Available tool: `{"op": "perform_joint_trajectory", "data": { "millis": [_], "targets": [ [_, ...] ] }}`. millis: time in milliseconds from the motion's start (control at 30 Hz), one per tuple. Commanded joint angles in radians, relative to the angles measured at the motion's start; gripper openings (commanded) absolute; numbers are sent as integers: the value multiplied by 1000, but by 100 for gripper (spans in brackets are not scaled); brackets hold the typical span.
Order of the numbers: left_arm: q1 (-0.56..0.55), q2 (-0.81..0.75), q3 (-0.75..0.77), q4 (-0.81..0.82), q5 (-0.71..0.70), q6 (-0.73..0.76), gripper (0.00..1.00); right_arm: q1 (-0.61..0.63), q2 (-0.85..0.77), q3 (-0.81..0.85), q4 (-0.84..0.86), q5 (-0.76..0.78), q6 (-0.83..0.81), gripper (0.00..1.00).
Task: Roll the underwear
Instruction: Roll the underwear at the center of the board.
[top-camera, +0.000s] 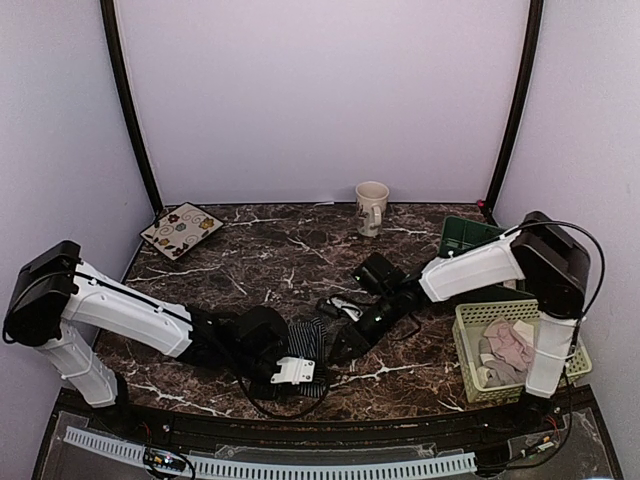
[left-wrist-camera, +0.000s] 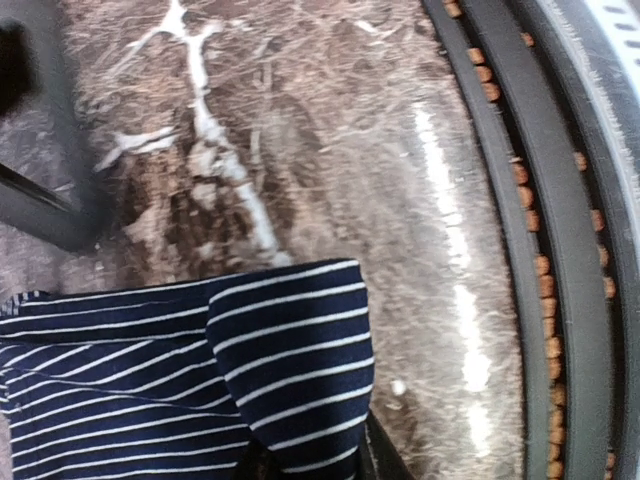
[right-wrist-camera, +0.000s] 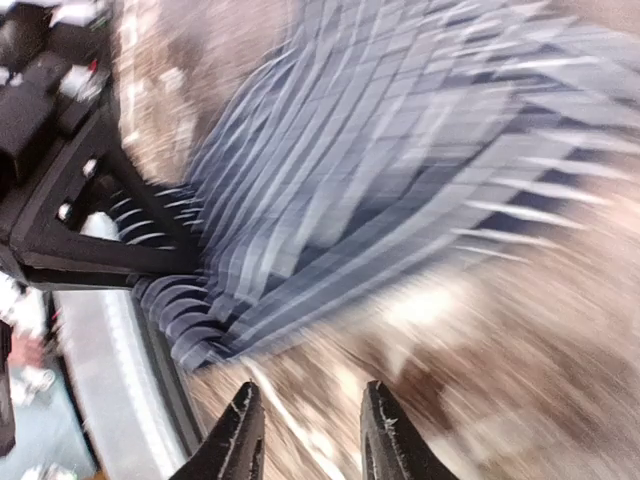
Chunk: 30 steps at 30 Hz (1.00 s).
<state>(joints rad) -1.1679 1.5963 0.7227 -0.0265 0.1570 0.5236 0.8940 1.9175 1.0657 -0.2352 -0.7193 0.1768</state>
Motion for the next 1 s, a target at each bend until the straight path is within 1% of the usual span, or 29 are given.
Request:
{"op": "perform_joint_trajectory", "data": {
  "millis": [0, 100, 200, 267, 367, 400, 433, 467, 500, 567, 600, 667, 733, 833, 900, 967],
  "targets": [
    [52, 57, 55, -219, 205, -1, 3, -29, -178, -42, -141, 270, -28, 34],
    [111, 84, 94, -286, 290, 20, 3, -30, -330, -63, -160, 423, -25, 39],
    [160, 98, 120, -319, 356, 29, 3, -29, -516, -82, -155, 623, -36, 44],
    [194, 122, 146, -346, 406, 38, 3, -28, -661, -112, -111, 744, -54, 52],
    [244, 197, 214, -417, 498, 68, 3, -30, -842, -172, -8, 834, -97, 63],
    [261, 224, 235, -448, 526, 77, 3, -31, -887, -201, 37, 857, -94, 69],
    [276, 257, 261, -477, 553, 89, 3, -31, -929, -231, 80, 898, -77, 77],
    [293, 290, 286, -508, 584, 101, 3, -31, -964, -255, 113, 940, -53, 93],
    [310, 319, 310, -538, 623, 112, 3, -32, -1009, -283, 140, 980, -19, 99],
    [345, 385, 363, -602, 680, 125, 3, -32, -1063, -333, 184, 983, -11, 100],
    [363, 417, 386, -625, 702, 130, 3, -32, -1085, -354, 197, 958, -23, 100],
    [394, 470, 425, -659, 734, 131, 3, -32, -1111, -384, 200, 853, -70, 100],
    [418, 510, 453, -681, 759, 131, 3, -30, -1102, -393, 168, 720, -123, 99],
    [436, 554, 482, -702, 780, 125, 3, -18, -1034, -408, 111, 564, -148, 89],
    [443, 572, 495, -711, 785, 122, 3, 42, -1000, -440, 132, 559, -166, 83],
    [447, 588, 506, -718, 789, 118, 3, 125, -966, -479, 182, 595, -212, 79]
  ]
}}
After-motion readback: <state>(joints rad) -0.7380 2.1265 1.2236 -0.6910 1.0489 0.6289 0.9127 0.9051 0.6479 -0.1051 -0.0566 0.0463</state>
